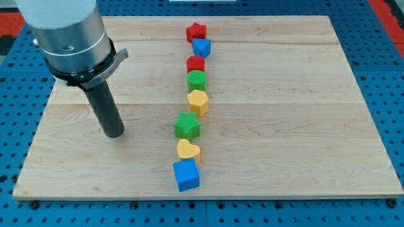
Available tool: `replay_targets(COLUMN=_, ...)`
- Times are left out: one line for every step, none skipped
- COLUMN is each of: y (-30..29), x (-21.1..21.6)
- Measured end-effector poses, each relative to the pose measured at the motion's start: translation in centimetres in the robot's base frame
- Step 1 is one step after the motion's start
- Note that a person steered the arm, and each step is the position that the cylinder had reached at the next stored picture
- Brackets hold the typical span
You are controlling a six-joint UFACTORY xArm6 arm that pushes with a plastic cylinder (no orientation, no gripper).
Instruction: Move your arm towards the blue cube
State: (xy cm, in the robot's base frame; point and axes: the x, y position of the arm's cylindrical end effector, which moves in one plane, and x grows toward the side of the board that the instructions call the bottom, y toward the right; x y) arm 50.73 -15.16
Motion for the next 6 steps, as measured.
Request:
replay_targets(y=0.0, x=0.0)
replay_targets(y=0.0, x=5.5)
replay_targets(y=1.9, x=11.0)
replay_targets(y=2.6, x=11.1)
replay_targets(y=5.2, x=11.1)
replay_targets(y=5.2, x=11.2)
